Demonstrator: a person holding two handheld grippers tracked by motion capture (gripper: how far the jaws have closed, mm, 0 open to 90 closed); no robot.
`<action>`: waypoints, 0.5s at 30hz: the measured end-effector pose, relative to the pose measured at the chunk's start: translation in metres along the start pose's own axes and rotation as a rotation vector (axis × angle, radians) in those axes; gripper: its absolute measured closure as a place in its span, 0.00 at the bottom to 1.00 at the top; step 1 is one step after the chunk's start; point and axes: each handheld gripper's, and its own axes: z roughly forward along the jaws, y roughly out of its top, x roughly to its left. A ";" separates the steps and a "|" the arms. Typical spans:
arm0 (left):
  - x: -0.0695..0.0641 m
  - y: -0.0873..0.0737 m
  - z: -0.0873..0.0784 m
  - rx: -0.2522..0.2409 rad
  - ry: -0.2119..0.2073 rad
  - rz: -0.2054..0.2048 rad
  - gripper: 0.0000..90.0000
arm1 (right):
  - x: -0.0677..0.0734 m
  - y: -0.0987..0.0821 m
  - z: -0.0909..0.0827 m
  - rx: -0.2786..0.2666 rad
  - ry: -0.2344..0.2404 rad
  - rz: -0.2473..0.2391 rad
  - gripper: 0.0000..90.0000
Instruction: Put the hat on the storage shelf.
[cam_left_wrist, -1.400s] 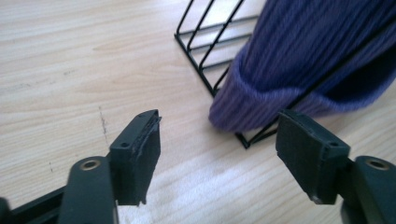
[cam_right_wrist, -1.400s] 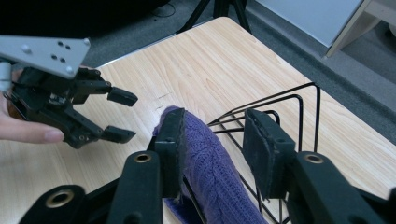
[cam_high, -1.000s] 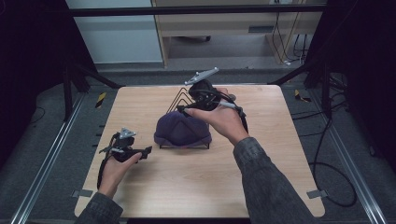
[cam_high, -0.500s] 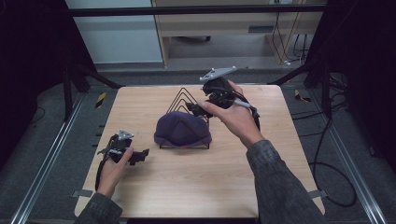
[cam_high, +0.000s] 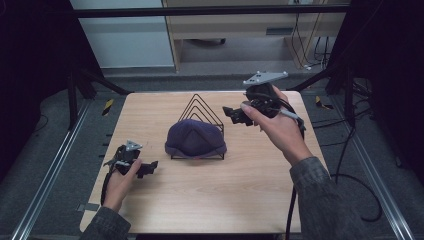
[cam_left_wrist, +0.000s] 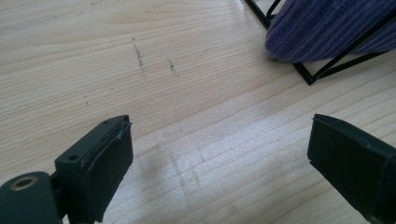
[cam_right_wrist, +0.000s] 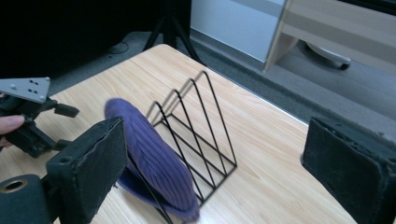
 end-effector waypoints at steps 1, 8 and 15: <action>0.000 0.000 0.001 0.003 0.001 0.000 0.07 | -0.003 -0.003 -0.002 0.002 -0.005 0.005 0.07; 0.002 -0.002 0.002 0.013 -0.003 -0.004 0.07 | -0.022 -0.039 -0.015 0.023 -0.060 0.044 0.11; 0.002 -0.004 0.006 0.032 -0.009 -0.010 0.07 | -0.039 -0.076 -0.022 0.052 -0.087 0.074 0.13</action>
